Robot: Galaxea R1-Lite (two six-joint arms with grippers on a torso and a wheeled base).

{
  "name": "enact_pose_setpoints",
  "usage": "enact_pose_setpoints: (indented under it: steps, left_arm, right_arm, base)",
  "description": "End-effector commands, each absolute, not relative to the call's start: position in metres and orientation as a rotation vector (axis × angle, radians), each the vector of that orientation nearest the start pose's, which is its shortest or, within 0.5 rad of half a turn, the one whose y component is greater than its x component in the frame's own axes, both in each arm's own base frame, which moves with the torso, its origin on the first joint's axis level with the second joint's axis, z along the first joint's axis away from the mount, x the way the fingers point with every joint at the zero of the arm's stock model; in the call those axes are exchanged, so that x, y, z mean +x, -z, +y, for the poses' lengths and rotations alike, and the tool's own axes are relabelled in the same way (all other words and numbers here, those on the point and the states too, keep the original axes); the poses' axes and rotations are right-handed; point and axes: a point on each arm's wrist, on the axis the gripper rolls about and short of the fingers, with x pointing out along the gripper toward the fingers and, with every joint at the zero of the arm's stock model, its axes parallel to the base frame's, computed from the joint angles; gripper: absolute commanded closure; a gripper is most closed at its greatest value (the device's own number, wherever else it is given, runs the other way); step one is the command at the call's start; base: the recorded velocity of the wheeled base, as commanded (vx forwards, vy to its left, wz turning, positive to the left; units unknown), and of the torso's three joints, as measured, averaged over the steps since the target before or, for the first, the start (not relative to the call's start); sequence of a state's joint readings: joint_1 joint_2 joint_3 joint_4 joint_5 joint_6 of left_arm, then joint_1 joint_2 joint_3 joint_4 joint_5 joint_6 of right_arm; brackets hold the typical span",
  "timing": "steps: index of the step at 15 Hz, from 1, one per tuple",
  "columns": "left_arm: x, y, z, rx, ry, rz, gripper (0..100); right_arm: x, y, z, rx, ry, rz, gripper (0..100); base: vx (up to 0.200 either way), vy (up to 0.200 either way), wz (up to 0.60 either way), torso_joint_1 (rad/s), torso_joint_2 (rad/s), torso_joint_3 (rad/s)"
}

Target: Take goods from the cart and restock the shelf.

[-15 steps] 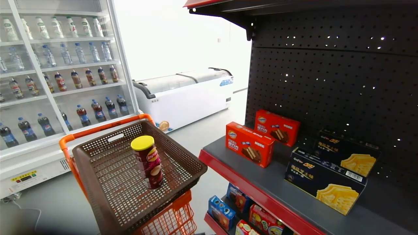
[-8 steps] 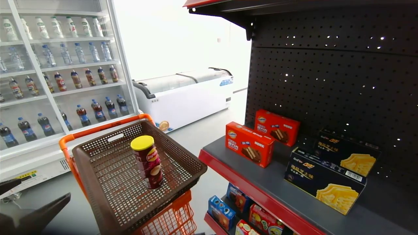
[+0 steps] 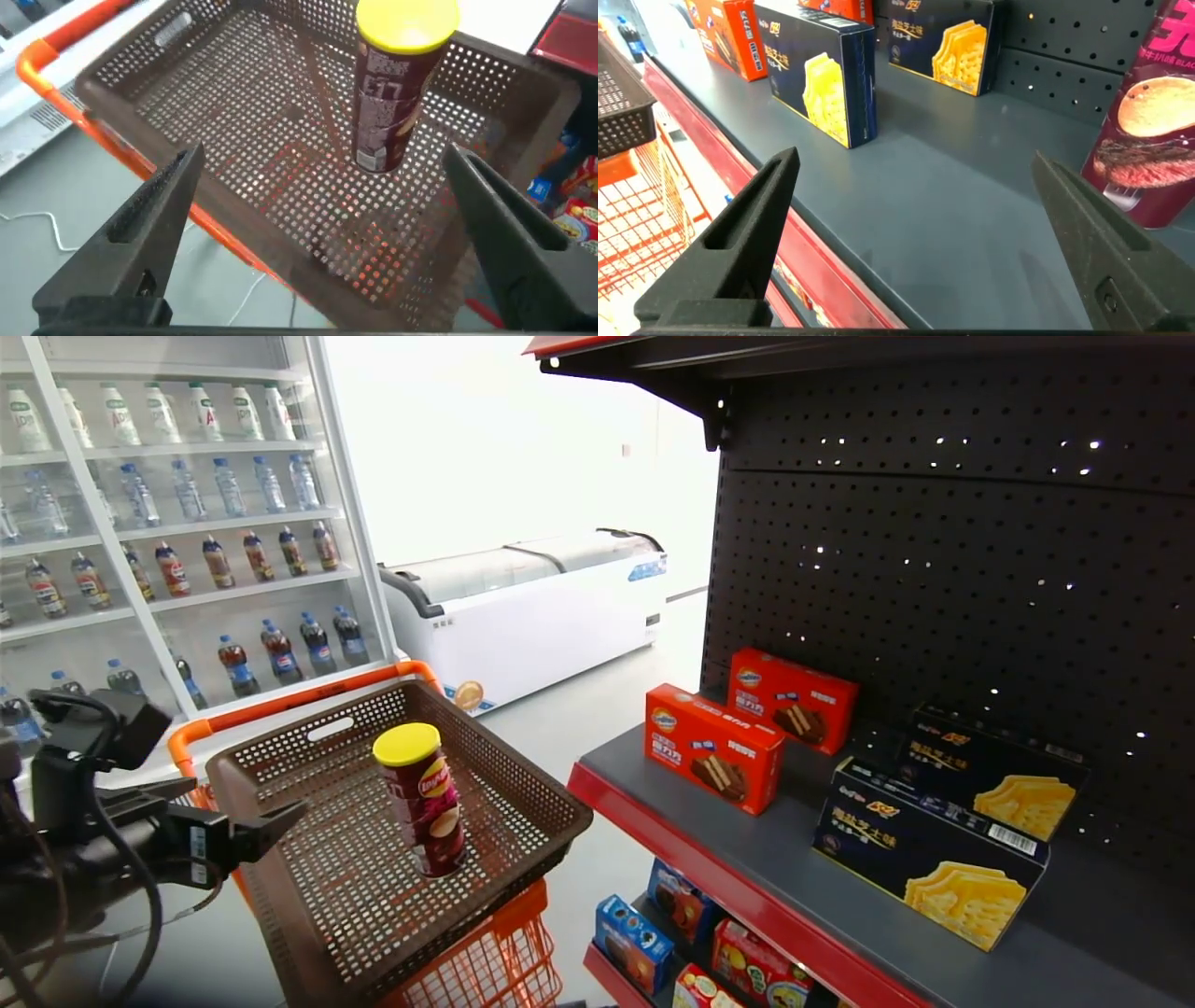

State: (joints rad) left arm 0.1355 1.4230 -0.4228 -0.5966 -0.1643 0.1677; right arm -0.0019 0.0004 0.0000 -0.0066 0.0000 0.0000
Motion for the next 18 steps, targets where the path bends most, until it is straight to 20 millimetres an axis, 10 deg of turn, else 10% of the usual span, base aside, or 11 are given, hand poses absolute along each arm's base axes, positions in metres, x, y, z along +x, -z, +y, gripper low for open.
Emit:
enact_pose_setpoints:
  steps: [1, 18]
  left_arm:
    - [0.245, -0.118, 0.021, 0.092, 0.113, 0.511, 0]
    - [0.365, -0.043, -0.02, 0.112, 0.322, 0.535, 0]
  right_arm:
    - [-0.023, -0.076, 0.0, 0.0, 0.002, -0.008, 0]
    - [-0.023, -0.076, 0.0, -0.002, 0.002, -0.008, 0]
  base:
    - [0.0, 0.0, 0.0, 0.0, 0.0, 0.0]
    - [0.0, 0.0, 0.0, 0.0, 0.0, 0.0]
